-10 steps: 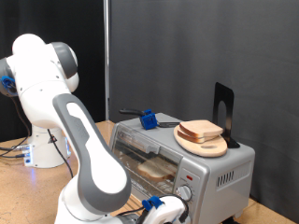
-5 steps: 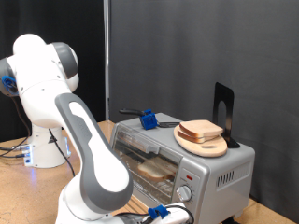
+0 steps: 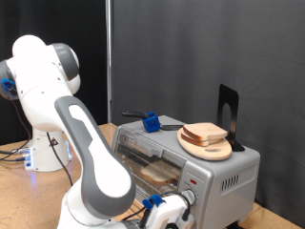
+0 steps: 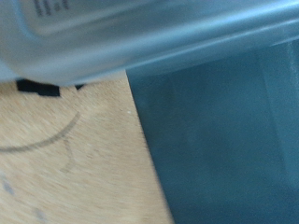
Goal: Make a piece of toast with the oven
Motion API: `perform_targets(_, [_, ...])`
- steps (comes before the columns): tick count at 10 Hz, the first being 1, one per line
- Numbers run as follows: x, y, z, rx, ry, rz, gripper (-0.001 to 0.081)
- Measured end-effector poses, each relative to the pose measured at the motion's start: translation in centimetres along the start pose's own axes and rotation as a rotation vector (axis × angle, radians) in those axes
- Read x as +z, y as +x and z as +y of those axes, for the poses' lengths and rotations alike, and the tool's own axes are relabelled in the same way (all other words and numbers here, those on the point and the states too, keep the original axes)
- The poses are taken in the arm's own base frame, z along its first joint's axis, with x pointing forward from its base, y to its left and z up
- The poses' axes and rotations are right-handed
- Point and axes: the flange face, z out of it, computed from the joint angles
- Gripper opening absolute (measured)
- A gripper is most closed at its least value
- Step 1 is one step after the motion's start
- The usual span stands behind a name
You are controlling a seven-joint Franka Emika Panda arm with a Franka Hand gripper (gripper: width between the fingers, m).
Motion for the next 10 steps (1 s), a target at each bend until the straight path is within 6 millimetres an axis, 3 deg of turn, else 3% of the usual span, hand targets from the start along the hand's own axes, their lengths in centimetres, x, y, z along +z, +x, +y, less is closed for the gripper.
perform_targets(2, [0.05, 0.12, 0.09, 0.142, -0.005, 0.006, 0.0])
perform_targets(5, [0.07, 0.05, 0.02, 0.133, 0.0, 0.002, 0.0])
perform_targets(7, [0.01, -0.09, -0.16, 0.104, 0.01, -0.004, 0.0043])
perform_targets(8, [-0.06, -0.21, -0.3, 0.079, 0.021, -0.008, 0.0243])
perform_targets(9, [-0.23, -0.38, -0.48, 0.038, 0.043, -0.006, 0.0243])
perform_targets(10, [-0.45, -0.5, -0.52, -0.002, 0.071, 0.002, 0.0427])
